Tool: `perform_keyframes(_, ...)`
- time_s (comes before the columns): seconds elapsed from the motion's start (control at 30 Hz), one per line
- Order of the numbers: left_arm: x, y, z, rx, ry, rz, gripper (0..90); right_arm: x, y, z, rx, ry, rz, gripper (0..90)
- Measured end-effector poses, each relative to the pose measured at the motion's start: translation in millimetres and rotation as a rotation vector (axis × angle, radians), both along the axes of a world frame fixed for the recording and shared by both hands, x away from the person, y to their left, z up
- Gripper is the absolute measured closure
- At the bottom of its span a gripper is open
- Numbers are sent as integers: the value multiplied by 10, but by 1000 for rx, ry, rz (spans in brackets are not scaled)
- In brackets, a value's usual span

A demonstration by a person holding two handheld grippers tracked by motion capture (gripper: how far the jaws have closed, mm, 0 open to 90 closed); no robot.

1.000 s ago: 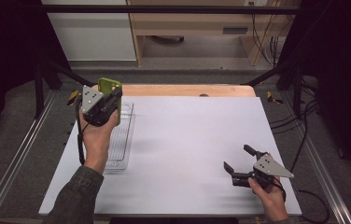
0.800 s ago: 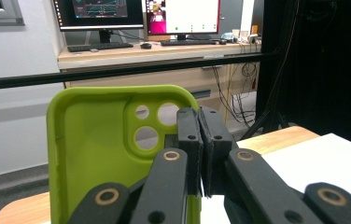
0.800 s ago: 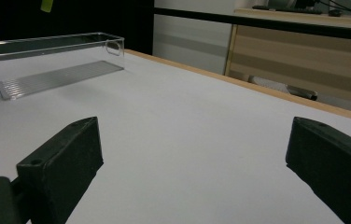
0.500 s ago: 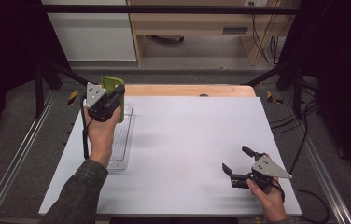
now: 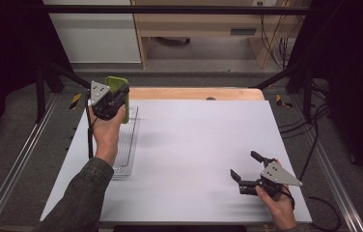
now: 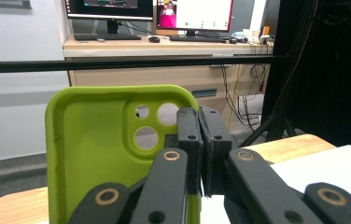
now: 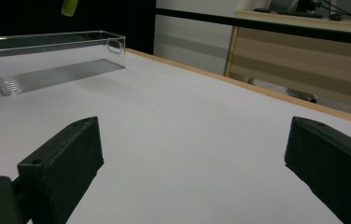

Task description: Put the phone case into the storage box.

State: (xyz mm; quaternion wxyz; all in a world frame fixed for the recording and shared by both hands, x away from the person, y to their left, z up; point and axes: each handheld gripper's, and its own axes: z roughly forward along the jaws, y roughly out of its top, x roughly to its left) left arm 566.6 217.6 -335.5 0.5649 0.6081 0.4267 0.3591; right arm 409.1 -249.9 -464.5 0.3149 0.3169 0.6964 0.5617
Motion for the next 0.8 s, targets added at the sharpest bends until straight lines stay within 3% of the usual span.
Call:
perform_keyframes(0.2, 84, 54, -42, -23, 22, 8, 873, -7, -2, 2, 1, -4, 2, 44)
perform_keyframes(0.8, 139, 121, -69, -66, 27, 8, 873, -4, 0, -5, 2, -1, 4, 42)
